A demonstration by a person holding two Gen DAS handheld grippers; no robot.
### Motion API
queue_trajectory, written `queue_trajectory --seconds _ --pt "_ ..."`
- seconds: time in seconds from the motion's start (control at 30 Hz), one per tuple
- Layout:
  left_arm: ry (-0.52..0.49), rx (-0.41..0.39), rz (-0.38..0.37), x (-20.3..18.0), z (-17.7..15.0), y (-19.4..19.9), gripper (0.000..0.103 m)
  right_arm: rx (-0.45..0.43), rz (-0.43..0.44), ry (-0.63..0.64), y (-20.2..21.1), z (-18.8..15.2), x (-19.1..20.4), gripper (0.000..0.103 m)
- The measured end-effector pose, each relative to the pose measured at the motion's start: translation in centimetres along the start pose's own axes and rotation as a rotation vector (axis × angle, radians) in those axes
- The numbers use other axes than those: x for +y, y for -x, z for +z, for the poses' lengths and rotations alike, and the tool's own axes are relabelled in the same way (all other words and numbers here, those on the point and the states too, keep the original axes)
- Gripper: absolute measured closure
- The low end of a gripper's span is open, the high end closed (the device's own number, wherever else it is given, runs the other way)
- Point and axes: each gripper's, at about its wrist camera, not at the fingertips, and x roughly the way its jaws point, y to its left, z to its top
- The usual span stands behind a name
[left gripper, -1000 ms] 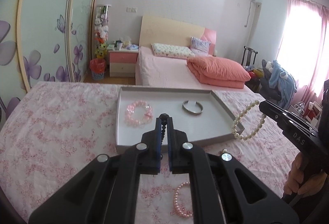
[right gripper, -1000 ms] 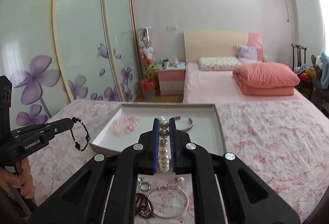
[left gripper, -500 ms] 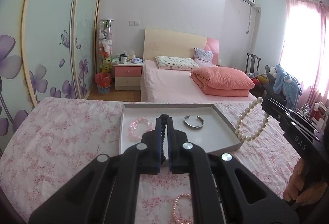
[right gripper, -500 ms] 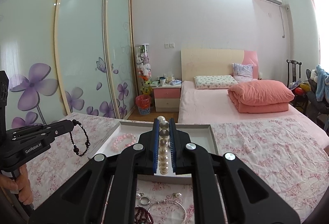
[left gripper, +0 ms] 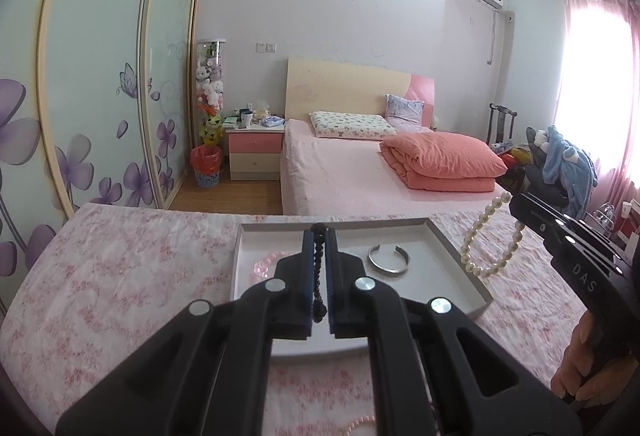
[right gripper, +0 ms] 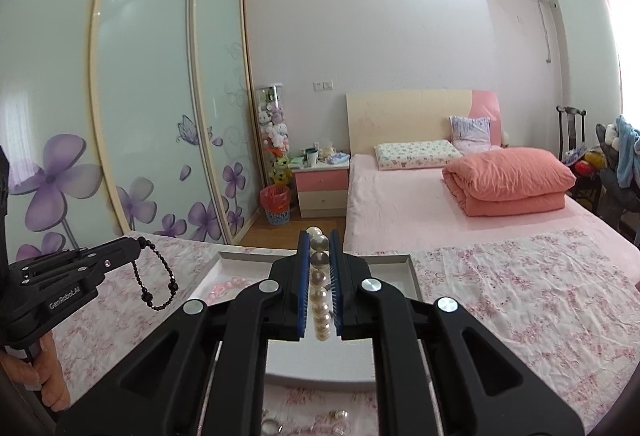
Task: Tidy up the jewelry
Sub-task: 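Carry both bracelets into the grey tray and open both tools to release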
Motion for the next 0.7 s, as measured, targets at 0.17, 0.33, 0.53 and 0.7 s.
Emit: queue_trajectory --seconds 0.17,0.33,0.53,0.7 --pt "0.013 0.036 0.007 0.5 0.4 -3.7 0.097 0.060 -0.003 -0.024 -3.6 0.0 -0.7 0.093" --pt "0.010 0.084 0.018 0.9 0.4 -7.6 0.097 0.135 0.013 -0.054 -7.3 -0.5 -1.2 0.093" --pt "0.020 0.143 0.013 1.3 -0.2 -11.3 0.096 0.205 0.022 -0.069 -10.3 -0.8 -1.0 0.092" --pt "0.066 0.168 0.011 2.2 -0.4 -12.6 0.088 0.203 0.005 -0.084 -9.9 -1.1 -1.8 0.066"
